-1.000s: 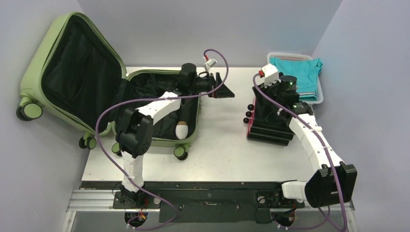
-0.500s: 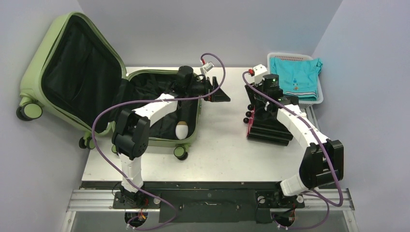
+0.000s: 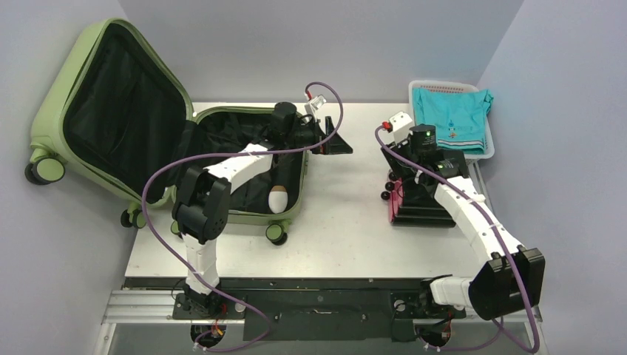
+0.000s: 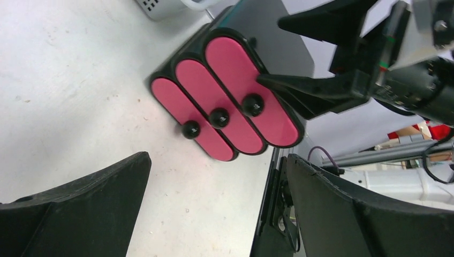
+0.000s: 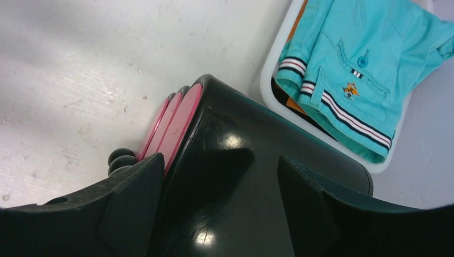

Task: Open, take out, and arrange the luggage
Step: Move the storage box to the center of the board, then open the drawer in the storage box.

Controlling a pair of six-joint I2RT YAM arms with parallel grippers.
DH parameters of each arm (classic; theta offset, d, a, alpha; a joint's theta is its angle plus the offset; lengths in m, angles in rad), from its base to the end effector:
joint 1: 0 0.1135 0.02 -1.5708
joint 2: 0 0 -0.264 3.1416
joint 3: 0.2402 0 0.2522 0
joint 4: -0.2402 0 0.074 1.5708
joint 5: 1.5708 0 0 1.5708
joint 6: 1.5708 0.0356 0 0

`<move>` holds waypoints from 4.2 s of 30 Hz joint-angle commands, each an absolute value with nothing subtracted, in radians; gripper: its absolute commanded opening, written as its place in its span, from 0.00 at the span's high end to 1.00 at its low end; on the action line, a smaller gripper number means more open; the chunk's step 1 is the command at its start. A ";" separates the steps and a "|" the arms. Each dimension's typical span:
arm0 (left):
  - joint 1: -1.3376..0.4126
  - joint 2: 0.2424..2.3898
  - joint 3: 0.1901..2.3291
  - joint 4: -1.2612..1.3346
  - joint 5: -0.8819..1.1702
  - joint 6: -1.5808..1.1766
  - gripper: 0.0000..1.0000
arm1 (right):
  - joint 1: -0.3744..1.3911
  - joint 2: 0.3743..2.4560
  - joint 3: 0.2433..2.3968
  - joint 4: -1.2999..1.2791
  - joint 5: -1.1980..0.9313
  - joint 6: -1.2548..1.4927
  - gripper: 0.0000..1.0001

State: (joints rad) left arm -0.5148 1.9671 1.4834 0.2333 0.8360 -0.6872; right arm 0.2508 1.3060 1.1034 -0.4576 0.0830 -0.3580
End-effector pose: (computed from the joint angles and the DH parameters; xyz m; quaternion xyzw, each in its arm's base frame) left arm 0.3887 -0.2502 0.2720 0.1859 0.7406 -0.5814 0.2810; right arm 0.2811 0.0690 0.3106 -0.2515 0.8616 -0.0607 0.4367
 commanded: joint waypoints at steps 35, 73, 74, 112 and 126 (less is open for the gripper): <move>-0.796 2.511 1.584 0.783 0.747 -1.329 0.35 | -0.039 0.954 1.059 -0.468 -0.148 -0.472 0.26; -0.853 2.669 1.820 0.438 0.677 -1.210 0.58 | -0.193 0.994 0.884 -0.341 -0.248 -0.409 0.28; -0.853 2.670 1.820 0.445 0.678 -1.214 0.59 | -0.193 0.997 0.878 -0.339 -0.244 -0.410 0.28; -0.804 2.545 1.725 0.481 0.684 -1.207 0.82 | -0.189 1.091 0.856 -0.373 -0.270 -0.429 0.30; -0.753 2.443 1.603 0.435 0.671 -1.131 0.82 | -0.186 1.094 0.853 -0.377 -0.267 -0.434 0.30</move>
State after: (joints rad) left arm -0.7803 2.5019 1.6497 0.5041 0.7036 -1.1912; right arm -0.1890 1.0649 0.8661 -0.2817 -0.2687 -0.4229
